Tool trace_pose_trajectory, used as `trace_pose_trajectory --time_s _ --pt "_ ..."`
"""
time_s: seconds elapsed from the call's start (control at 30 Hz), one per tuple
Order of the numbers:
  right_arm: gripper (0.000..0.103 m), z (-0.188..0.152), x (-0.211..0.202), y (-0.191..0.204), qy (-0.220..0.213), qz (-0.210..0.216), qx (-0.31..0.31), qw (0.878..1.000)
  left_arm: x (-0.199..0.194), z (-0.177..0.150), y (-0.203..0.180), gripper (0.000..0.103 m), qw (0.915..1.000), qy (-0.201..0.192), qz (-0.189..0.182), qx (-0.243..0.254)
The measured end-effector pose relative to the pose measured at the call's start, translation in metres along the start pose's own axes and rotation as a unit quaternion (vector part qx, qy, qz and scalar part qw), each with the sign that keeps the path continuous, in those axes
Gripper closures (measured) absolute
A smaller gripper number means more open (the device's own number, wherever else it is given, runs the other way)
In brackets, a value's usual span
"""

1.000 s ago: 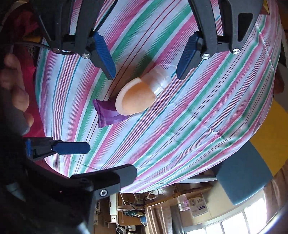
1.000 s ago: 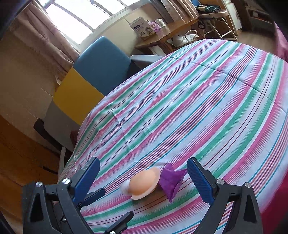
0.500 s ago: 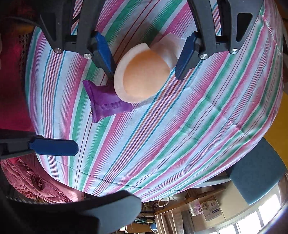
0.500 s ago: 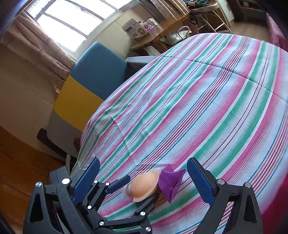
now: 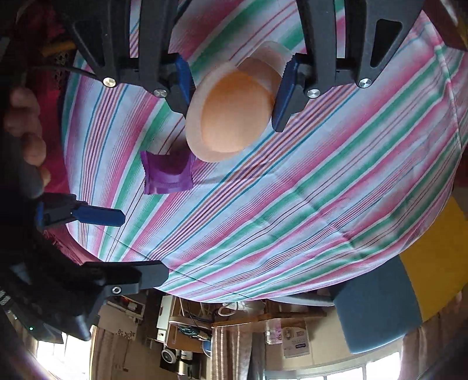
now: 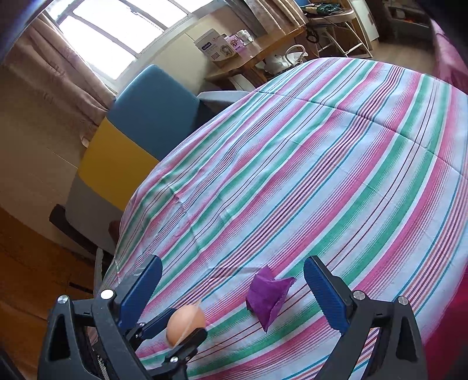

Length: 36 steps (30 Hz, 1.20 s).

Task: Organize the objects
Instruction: 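Grasp the purple packet with the right gripper, then carry the peach toy over the tray with the left gripper while the right holds the purple packet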

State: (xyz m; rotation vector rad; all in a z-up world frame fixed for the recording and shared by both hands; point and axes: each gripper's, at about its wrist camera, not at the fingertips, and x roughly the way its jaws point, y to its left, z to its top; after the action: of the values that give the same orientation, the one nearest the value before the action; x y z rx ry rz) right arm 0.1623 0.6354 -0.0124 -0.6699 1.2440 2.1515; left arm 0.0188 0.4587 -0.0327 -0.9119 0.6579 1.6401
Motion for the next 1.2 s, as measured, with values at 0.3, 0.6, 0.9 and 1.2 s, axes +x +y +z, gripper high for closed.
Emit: trace_pose_trajectory --time_s 0.3,0.6,0.9,1.2 --pt "0.005 -0.006 0.021 0.009 0.044 -0.064 -0.042 0.996 -0.042 -0.058 0.006 0.054 0.9960 -0.014 0.003 -0.088" --pt "0.011 -0.017 0.049 0.014 0.093 -0.154 -0.103 0.978 -0.043 -0.084 0.004 0.054 0.9939 -0.016 0.029 -0.105" --pt "0.059 -0.032 0.077 0.016 0.148 -0.203 -0.155 0.955 -0.038 -0.093 0.004 0.054 0.9924 -0.022 0.036 -0.115" --pt "0.061 -0.039 0.073 0.025 0.149 -0.162 -0.181 0.959 -0.041 -0.098 0.003 0.054 0.9912 -0.031 0.046 -0.120"
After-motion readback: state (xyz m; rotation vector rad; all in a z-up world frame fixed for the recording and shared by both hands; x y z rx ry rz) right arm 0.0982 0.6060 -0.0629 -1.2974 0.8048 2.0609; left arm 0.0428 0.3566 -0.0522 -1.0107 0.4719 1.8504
